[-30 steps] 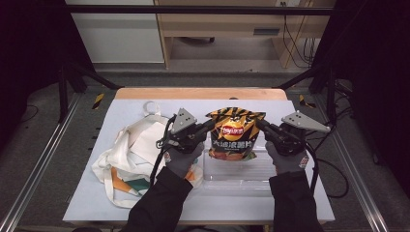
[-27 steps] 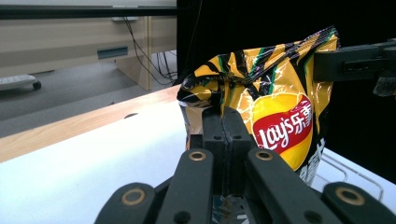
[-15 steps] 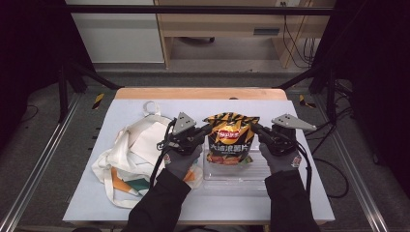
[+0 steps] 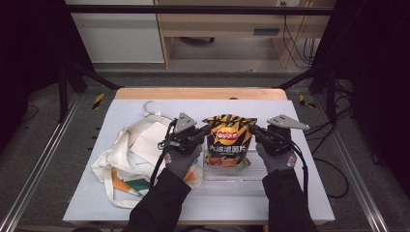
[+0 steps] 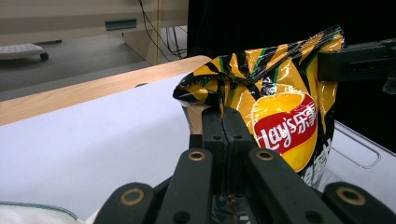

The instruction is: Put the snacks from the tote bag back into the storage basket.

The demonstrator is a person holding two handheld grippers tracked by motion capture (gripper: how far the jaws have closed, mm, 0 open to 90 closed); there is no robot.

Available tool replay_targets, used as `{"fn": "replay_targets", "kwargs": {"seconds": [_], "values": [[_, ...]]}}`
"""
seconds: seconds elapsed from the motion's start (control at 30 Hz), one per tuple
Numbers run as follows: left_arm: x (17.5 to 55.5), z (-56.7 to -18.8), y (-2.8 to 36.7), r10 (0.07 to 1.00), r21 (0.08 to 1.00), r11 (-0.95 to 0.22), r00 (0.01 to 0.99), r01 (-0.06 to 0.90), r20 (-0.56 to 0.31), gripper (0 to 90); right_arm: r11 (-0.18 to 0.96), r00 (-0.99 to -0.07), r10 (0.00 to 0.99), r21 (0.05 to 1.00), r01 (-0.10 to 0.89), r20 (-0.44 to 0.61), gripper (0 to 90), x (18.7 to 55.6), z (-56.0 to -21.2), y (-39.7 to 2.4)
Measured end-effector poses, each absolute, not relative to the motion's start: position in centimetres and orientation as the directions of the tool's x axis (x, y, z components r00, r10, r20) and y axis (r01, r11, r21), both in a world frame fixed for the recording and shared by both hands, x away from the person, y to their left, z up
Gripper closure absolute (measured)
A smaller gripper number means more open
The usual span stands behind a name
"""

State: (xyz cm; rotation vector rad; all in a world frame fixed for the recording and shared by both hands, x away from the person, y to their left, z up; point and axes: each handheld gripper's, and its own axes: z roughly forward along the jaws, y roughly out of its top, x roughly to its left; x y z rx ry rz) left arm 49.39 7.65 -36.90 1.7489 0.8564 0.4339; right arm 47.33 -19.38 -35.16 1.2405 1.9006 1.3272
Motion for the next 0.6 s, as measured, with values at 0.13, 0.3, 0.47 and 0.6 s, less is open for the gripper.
{"fn": "replay_targets", "kwargs": {"seconds": [0.13,0.3,0.47,0.6], "values": [[49.56,-36.99,7.65,0.736,0.932,-0.148,0.667,0.332,-0.121,88.7,0.11,-0.447,0.891,0.92,0.376,0.076,87.0,47.41,-35.34,-19.2],[49.82,-37.14,7.6,0.743,0.933,-0.145,0.658,0.331,-0.118,87.8,0.113,-0.439,0.896,0.924,0.365,0.064,86.2,47.57,-35.51,-18.99],[50.13,-37.24,7.51,0.75,0.933,-0.138,0.65,0.333,-0.121,86.6,0.106,-0.43,0.901,0.927,0.361,0.065,83.1,47.84,-35.68,-19.01],[50.32,-37.19,7.5,0.755,0.933,-0.134,0.644,0.334,-0.122,83.1,0.106,-0.425,0.903,0.93,0.353,0.058,79.4,47.93,-35.8,-18.9]]}}
